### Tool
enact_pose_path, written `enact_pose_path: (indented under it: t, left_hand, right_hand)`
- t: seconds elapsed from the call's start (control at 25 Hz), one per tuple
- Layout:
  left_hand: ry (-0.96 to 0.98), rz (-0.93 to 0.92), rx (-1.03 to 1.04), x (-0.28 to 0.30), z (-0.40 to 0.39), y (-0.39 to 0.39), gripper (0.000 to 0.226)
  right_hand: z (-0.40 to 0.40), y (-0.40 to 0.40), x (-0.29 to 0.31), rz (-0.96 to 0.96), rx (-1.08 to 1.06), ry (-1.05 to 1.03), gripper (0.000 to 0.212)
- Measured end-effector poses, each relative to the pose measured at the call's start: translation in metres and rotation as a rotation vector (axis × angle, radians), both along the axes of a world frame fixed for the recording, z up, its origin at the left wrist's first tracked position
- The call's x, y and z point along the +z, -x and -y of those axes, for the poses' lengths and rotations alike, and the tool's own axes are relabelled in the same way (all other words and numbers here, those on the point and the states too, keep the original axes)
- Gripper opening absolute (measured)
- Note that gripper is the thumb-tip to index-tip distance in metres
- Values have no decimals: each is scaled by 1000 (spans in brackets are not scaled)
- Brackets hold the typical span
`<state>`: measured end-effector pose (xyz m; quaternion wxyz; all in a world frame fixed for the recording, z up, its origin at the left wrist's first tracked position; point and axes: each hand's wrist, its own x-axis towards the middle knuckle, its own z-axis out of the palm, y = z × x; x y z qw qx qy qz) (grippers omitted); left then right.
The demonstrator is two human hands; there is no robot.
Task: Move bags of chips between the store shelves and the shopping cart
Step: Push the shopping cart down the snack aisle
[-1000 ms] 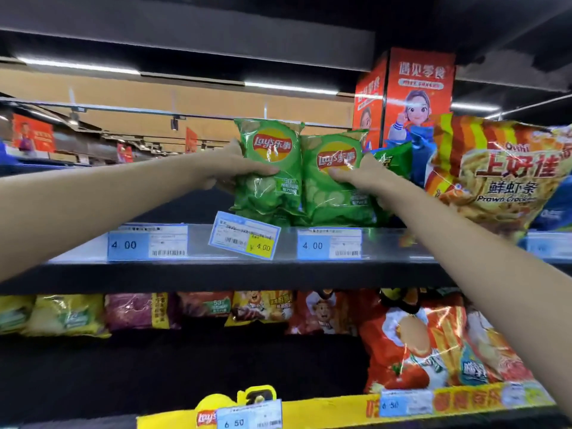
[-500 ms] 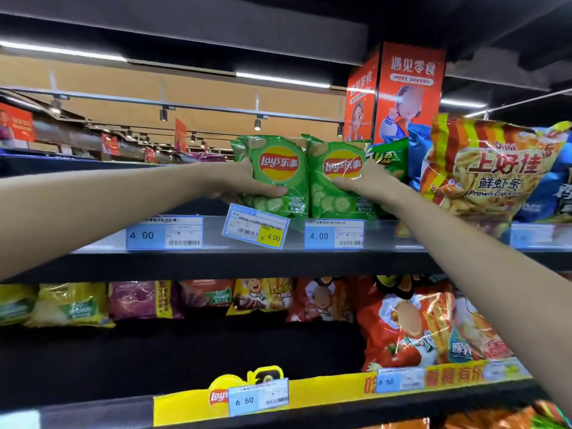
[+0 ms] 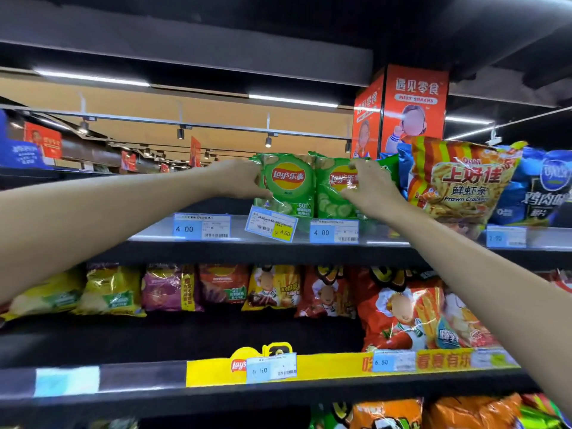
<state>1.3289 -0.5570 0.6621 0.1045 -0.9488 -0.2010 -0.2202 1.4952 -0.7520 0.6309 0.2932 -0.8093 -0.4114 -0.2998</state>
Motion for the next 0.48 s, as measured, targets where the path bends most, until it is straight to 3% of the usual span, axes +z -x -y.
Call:
enact_pose_path:
  t: [0.16, 0.36, 0.48]
  left_hand:
    - [-147, 166, -46, -22, 10, 35, 35]
    - [-227, 160, -72, -48, 25, 103, 30]
    - [-234, 126, 18, -62, 36, 147, 32]
  right_hand:
    - [13, 43, -32, 171, 172, -72, 31]
    - [17, 105, -45, 261, 304, -5, 25]
    - [12, 144, -51, 241, 414, 83, 22]
